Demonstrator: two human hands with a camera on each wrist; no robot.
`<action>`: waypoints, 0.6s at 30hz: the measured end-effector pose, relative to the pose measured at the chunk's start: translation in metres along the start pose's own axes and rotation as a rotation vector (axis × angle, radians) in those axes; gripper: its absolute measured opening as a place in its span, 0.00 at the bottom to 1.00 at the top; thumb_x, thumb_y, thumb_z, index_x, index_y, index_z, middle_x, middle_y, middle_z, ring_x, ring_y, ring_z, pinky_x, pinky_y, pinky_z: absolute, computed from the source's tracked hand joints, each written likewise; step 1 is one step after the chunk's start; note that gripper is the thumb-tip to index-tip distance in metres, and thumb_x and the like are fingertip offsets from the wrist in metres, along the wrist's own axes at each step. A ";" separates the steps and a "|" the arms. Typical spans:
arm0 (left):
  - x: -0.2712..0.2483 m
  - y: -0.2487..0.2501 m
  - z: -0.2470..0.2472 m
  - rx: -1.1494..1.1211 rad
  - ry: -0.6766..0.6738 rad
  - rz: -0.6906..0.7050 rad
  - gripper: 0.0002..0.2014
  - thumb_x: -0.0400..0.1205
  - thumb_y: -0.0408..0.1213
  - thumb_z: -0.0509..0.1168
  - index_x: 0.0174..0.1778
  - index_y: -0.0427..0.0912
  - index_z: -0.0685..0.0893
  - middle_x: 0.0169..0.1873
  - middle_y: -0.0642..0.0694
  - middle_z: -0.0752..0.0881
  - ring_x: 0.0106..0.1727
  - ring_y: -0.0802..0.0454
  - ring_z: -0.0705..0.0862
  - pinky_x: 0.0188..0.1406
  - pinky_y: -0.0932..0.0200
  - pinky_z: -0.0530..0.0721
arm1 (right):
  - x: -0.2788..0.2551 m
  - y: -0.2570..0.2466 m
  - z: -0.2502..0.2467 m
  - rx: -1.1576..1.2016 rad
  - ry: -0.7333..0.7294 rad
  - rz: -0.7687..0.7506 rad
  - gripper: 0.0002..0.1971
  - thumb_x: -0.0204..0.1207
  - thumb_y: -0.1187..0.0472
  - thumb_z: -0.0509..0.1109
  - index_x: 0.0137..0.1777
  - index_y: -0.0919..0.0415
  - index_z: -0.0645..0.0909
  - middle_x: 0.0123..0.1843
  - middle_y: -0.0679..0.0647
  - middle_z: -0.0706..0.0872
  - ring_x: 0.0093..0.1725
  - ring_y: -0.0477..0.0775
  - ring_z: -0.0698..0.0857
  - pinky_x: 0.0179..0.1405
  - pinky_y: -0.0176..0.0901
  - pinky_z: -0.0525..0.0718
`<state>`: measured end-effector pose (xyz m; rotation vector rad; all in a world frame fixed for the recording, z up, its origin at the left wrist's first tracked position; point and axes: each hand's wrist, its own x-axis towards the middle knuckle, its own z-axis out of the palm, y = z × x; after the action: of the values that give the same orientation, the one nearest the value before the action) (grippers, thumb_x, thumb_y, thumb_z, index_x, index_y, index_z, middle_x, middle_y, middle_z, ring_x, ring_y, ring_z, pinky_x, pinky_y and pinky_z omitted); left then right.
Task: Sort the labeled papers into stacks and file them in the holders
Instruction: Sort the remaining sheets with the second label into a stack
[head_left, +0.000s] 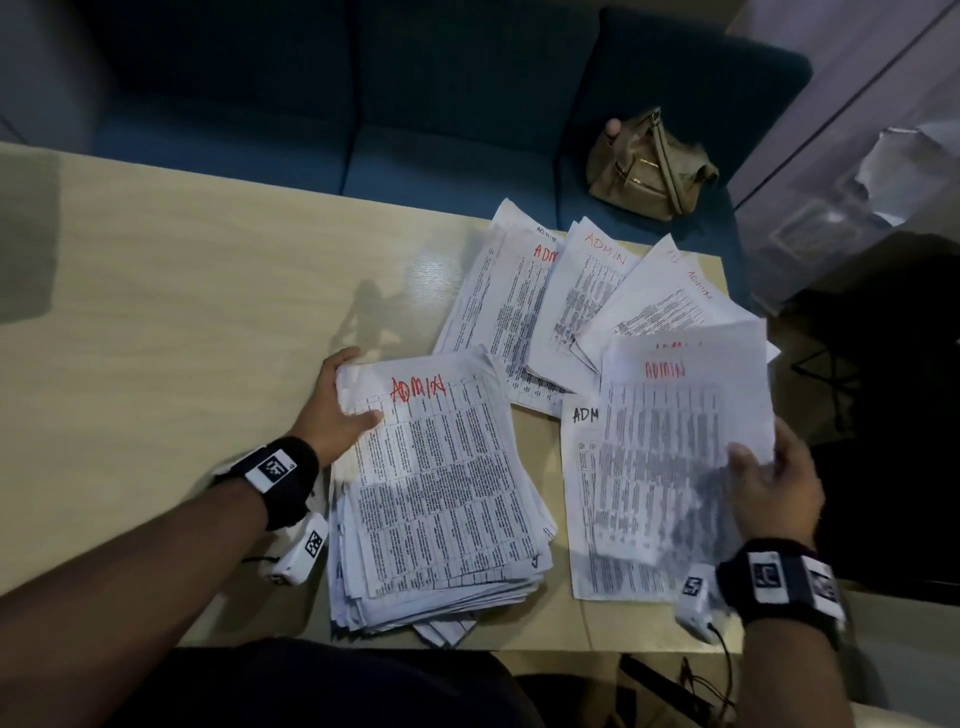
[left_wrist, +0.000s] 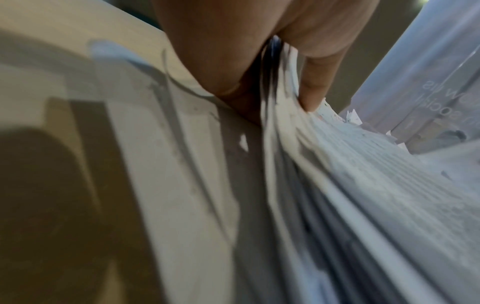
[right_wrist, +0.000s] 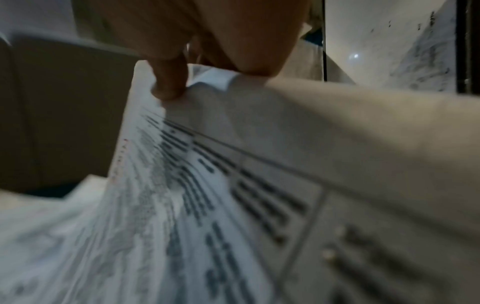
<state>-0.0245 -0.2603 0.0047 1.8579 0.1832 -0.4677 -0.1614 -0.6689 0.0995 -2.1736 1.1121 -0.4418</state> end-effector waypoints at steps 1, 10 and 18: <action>-0.001 0.003 0.000 0.012 -0.010 -0.003 0.35 0.76 0.25 0.73 0.69 0.63 0.68 0.68 0.54 0.69 0.71 0.54 0.69 0.69 0.56 0.70 | -0.002 -0.016 -0.009 0.025 -0.008 -0.083 0.19 0.76 0.62 0.69 0.67 0.67 0.77 0.47 0.65 0.84 0.39 0.44 0.79 0.41 0.34 0.74; -0.004 0.014 -0.001 -0.061 -0.021 -0.056 0.26 0.81 0.30 0.67 0.70 0.61 0.72 0.80 0.44 0.66 0.80 0.43 0.65 0.73 0.48 0.64 | -0.037 -0.068 0.047 0.141 -0.178 -0.183 0.17 0.77 0.52 0.64 0.51 0.67 0.81 0.46 0.62 0.86 0.43 0.49 0.82 0.44 0.41 0.76; -0.013 0.014 -0.004 -0.268 -0.057 -0.029 0.36 0.78 0.46 0.71 0.79 0.58 0.60 0.82 0.45 0.60 0.80 0.52 0.61 0.69 0.57 0.63 | -0.113 -0.063 0.164 -0.048 -0.658 -0.024 0.19 0.82 0.60 0.62 0.71 0.65 0.72 0.66 0.63 0.83 0.58 0.58 0.82 0.55 0.46 0.80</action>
<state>-0.0308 -0.2603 0.0232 1.5796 0.2239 -0.4906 -0.0987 -0.4850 0.0218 -2.1309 0.7278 0.2867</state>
